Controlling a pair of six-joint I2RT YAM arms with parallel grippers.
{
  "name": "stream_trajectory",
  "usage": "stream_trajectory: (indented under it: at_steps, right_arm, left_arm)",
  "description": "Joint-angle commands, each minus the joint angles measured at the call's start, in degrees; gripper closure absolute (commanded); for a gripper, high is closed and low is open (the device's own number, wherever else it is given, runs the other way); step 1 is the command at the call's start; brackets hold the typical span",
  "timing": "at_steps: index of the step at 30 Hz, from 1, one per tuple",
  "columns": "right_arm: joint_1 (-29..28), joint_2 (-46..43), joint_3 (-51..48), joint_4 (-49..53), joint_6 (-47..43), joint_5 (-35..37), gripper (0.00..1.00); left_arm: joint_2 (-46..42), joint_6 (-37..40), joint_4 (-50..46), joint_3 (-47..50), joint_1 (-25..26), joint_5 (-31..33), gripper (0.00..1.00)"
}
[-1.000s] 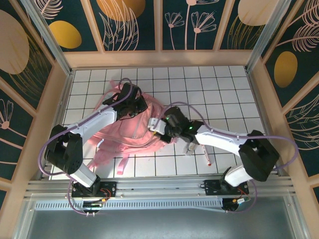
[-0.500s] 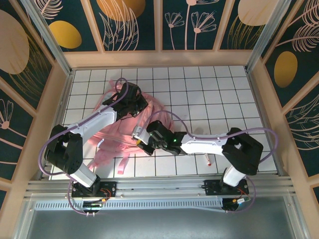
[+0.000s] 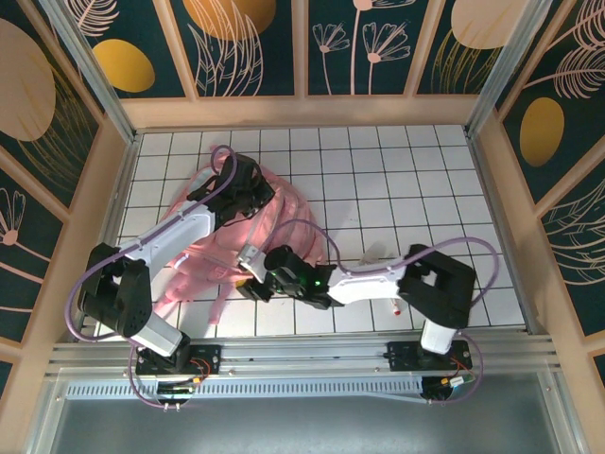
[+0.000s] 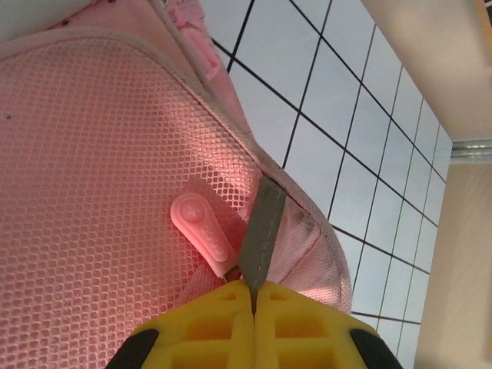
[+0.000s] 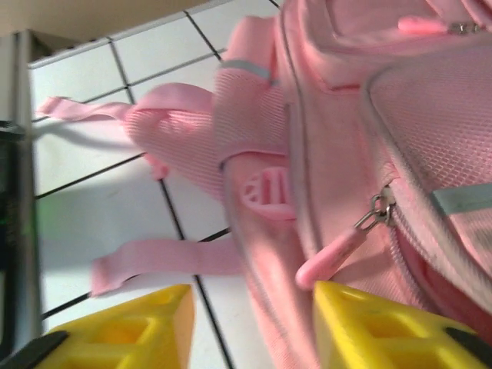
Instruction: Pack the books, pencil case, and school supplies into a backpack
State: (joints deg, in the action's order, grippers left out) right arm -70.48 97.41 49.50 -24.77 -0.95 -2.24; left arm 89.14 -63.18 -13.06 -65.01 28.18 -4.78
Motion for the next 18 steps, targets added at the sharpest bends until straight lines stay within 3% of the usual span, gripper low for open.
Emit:
stream_trajectory:
  at_steps: [1,3,6,8,10,11,12,14,18]
  right_arm:
    - [-0.28,-11.61,-7.6,3.57,0.34,-2.93,0.48]
    - [-0.23,-17.87,-11.33,6.74,4.99,0.54,0.4]
    - [0.4,-25.14,-13.52,13.81,13.8,7.97,0.37]
    - [2.31,-27.86,-12.03,21.62,24.33,15.94,0.37]
    - [6.33,-28.99,-9.12,32.27,35.25,18.88,0.37]
    - [9.37,-29.26,-8.08,37.45,40.6,18.42,0.35]
    - [12.04,-29.27,-7.13,42.68,45.83,17.86,0.26]
    - [18.03,-29.36,-5.23,50.74,53.55,14.67,0.26]
    - [19.76,-31.18,-3.34,39.37,47.1,3.64,0.27]
  left_arm:
    - [-1.8,5.32,4.74,-3.31,-1.0,-4.94,1.0]
    - [-1.04,7.41,4.6,-3.93,-1.11,-7.89,1.0]
    - [-1.78,10.08,5.23,-3.4,-1.11,-8.92,1.0]
    - [-2.95,11.29,5.59,-2.85,-1.13,-10.1,1.0]
    - [-2.85,12.08,4.69,-3.45,-1.11,-13.61,1.0]
    - [-2.3,12.35,3.64,-4.29,-1.11,-15.84,1.0]
    - [-1.77,12.62,2.74,-4.94,-1.03,-18.43,1.0]
    - [-0.45,12.98,2.16,-5.57,-0.72,-24.15,1.0]
    - [0.07,13.99,2.1,-4.26,1.29,-25.37,1.0]
